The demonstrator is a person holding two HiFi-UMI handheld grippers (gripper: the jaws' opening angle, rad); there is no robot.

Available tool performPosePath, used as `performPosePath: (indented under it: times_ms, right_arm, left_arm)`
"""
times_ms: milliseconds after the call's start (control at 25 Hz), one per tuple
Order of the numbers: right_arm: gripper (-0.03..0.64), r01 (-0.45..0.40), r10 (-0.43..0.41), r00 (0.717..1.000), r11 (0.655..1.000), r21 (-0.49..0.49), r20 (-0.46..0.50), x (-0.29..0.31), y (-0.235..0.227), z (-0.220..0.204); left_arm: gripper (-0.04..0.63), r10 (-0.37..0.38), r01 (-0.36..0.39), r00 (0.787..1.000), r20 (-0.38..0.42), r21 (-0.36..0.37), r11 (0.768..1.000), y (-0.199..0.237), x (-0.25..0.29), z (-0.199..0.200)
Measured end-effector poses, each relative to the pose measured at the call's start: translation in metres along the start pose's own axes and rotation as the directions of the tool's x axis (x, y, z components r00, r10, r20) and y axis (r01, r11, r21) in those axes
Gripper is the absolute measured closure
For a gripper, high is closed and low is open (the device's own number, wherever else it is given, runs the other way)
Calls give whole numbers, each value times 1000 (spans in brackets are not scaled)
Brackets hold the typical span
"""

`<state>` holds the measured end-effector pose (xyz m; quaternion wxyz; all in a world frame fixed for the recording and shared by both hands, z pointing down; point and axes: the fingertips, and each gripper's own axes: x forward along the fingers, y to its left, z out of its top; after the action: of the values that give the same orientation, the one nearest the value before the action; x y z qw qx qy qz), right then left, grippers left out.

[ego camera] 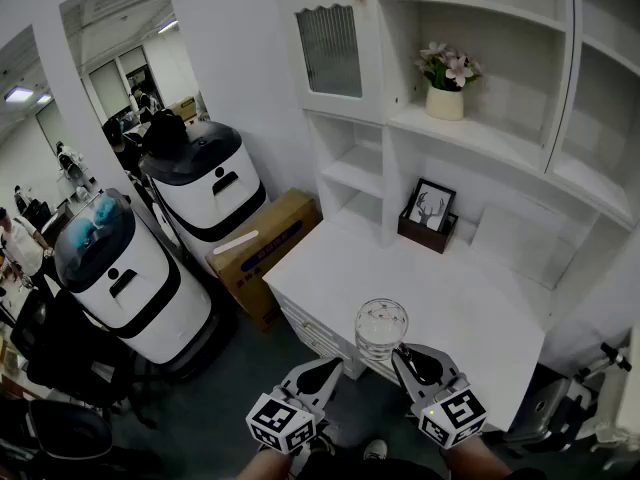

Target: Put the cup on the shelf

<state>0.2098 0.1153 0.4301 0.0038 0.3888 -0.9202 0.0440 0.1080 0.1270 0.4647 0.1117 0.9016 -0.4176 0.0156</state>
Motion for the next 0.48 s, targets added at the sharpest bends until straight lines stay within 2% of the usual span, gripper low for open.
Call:
performPosePath:
  times_ms: [480]
  right_arm:
    - [587,4,-5,1000,1000,26,16,1,1,2]
  left_arm:
    - [591,-2,2,1000,-9,7,1000,0,-4,1]
